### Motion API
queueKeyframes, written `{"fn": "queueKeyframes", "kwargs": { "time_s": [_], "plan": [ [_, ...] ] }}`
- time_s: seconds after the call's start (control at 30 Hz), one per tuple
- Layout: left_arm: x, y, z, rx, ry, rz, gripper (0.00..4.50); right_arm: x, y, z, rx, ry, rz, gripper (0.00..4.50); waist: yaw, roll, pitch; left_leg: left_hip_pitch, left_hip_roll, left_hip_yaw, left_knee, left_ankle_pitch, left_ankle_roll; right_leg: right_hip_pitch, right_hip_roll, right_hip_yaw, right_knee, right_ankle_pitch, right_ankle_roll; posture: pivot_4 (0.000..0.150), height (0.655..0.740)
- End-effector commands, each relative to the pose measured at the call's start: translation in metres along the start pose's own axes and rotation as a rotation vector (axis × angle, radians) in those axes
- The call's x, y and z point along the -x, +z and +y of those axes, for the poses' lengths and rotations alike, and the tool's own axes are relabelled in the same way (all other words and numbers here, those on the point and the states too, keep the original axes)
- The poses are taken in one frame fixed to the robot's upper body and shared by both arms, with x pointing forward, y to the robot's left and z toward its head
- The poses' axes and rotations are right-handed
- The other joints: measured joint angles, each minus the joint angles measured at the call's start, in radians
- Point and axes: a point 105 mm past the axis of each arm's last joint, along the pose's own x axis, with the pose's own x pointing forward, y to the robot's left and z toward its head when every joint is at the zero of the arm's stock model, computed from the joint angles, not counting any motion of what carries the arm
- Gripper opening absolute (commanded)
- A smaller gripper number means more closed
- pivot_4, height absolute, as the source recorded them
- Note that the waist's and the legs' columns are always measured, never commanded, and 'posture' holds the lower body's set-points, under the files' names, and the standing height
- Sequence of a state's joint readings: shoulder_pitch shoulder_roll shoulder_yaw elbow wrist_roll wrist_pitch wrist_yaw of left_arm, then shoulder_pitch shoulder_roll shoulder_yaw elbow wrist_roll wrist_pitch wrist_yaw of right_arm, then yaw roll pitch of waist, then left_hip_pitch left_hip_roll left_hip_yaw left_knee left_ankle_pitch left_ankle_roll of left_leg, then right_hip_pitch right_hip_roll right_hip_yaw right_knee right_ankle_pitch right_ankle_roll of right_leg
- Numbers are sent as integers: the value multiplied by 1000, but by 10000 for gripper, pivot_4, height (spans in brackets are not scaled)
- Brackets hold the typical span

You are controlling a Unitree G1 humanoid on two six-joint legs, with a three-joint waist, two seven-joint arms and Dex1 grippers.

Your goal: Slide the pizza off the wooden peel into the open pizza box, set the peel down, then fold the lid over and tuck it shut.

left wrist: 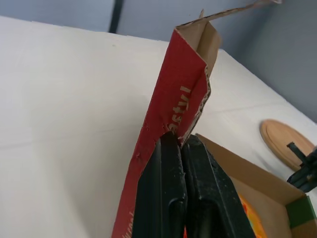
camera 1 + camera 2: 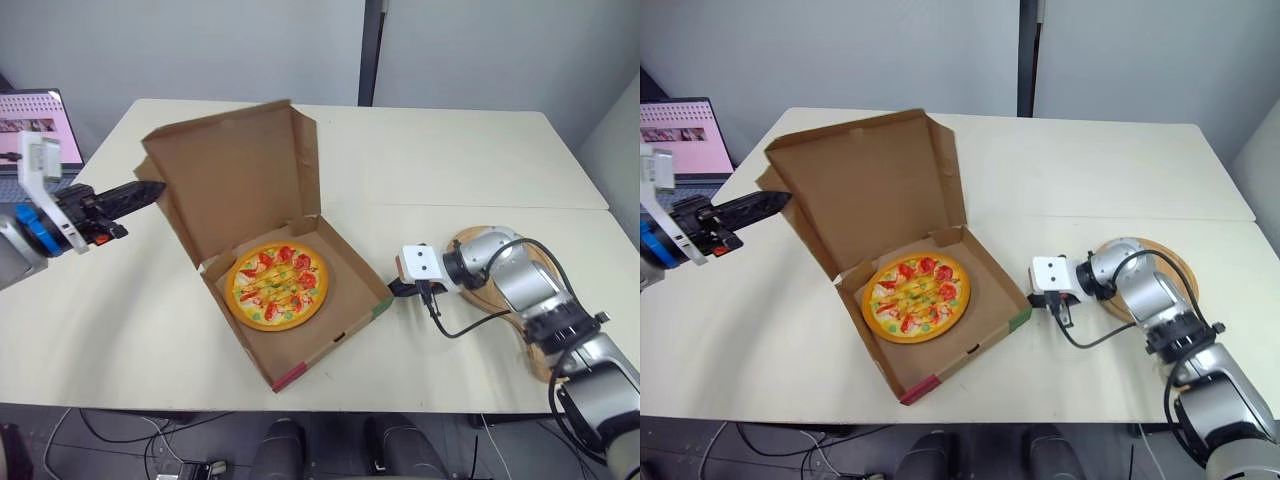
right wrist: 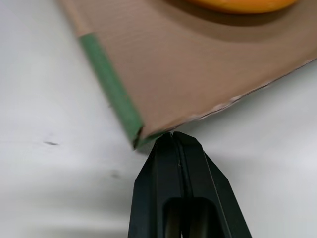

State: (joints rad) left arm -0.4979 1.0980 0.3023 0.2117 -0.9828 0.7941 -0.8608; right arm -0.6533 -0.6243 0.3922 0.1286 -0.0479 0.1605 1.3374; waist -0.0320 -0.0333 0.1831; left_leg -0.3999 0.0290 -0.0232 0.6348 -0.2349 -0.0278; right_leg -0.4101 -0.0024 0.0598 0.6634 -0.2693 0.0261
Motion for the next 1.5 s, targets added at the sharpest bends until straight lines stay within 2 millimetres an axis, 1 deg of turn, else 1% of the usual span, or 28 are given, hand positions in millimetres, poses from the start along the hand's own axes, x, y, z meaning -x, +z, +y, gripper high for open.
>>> {"fn": "queueKeyframes", "kwargs": {
  "time_s": [0.03,0.13,0.27,0.47,0.53,0.57,0.6,0.7,0.77,0.83,0.9,0.93,0.97,1.0,1.07,1.17,1.3,1.43,1.5],
  "plan": [
    [-4,11,-3,-108,-55,5,0,4,21,6,5,-31,-52,189,-1,0,0,0,0,0,0,0,0,0,0,0,0,0,0,1500,7400],
    [-6,11,1,-131,-65,11,0,-2,26,13,-22,-51,-65,189,-1,0,0,0,0,0,0,0,0,0,0,0,0,0,0,1500,7400],
    [-8,11,1,-160,-91,7,0,-6,33,15,-45,-91,-85,189,0,0,0,0,0,1,0,0,0,0,0,1,0,-1,1,1500,7400],
    [-4,16,5,-204,-68,-25,0,-14,48,24,-80,-108,-148,189,0,-1,0,-1,0,0,0,0,0,0,0,0,0,-1,1,1500,7400],
    [-1,16,9,-239,-39,-26,0,-14,46,20,-107,-152,-143,189,0,-1,0,-1,0,0,0,0,0,0,0,0,0,-1,1,1500,7400],
    [0,17,10,-244,-29,-38,0,-10,45,16,-116,-173,-142,189,0,-1,0,-1,0,0,1,0,0,0,0,0,0,-1,1,1500,7400],
    [1,18,11,-256,-15,-46,0,-4,42,9,-134,-214,-142,189,0,-1,0,-1,0,0,1,0,0,0,0,0,0,-1,1,1500,7400],
    [3,17,11,-293,-1,-50,0,17,40,-19,-177,-377,-167,6343,0,-1,0,-1,0,0,1,0,0,0,0,0,0,0,1,1500,7400],
    [4,18,11,-304,8,-59,0,27,45,-34,-209,-455,-217,12464,0,-1,0,0,0,0,1,0,0,0,0,1,1,0,0,1500,7400],
    [5,18,10,-321,13,-64,0,36,59,-50,-242,-530,-301,20435,-3,-1,0,0,1,0,1,0,0,0,0,1,1,0,0,1500,7400],
    [6,19,10,-333,18,-69,0,44,75,-67,-278,-608,-383,27011,-6,-1,0,0,1,0,1,0,0,-1,1,1,1,0,0,1500,7400],
    [6,19,10,-336,21,-70,0,46,80,-73,-292,-635,-408,30975,-7,-1,0,0,1,0,1,0,0,-1,1,1,2,0,0,1500,7400],
    [7,19,10,-340,24,-70,0,47,89,-81,-310,-662,-446,33948,-8,-1,0,0,1,0,1,0,0,-1,1,1,2,0,0,1500,7400],
    [7,20,10,-342,26,-70,0,48,95,-85,-322,-676,-470,38295,-8,-1,0,0,1,0,1,0,0,-1,1,1,3,0,0,1500,7400],
    [7,20,11,-347,30,-71,0,51,110,-100,-364,-706,-539,44569,-8,-1,0,0,1,0,1,0,0,-1,0,1,2,0,0,1500,7400],
    [7,20,11,-352,31,-72,0,49,120,-115,-420,-723,-575,44569,-8,-1,0,0,1,0,1,0,0,-1,0,1,2,0,0,1500,7400],
    [8,19,11,-354,33,-72,0,44,133,-127,-448,-714,-617,44569,-6,-1,0,-1,1,0,1,0,0,-1,-1,0,2,0,0,1500,7400],
    [7,18,11,-350,39,-77,0,42,140,-134,-459,-715,-647,44569,-8,-1,0,-1,1,0,0,0,0,-1,-1,0,3,0,0,1500,7400],
    [8,18,11,-348,41,-80,0,41,141,-136,-462,-718,-652,40630,-10,-1,0,-1,1,0,0,0,0,-1,0,0,3,0,0,1500,7400]
  ]
}}
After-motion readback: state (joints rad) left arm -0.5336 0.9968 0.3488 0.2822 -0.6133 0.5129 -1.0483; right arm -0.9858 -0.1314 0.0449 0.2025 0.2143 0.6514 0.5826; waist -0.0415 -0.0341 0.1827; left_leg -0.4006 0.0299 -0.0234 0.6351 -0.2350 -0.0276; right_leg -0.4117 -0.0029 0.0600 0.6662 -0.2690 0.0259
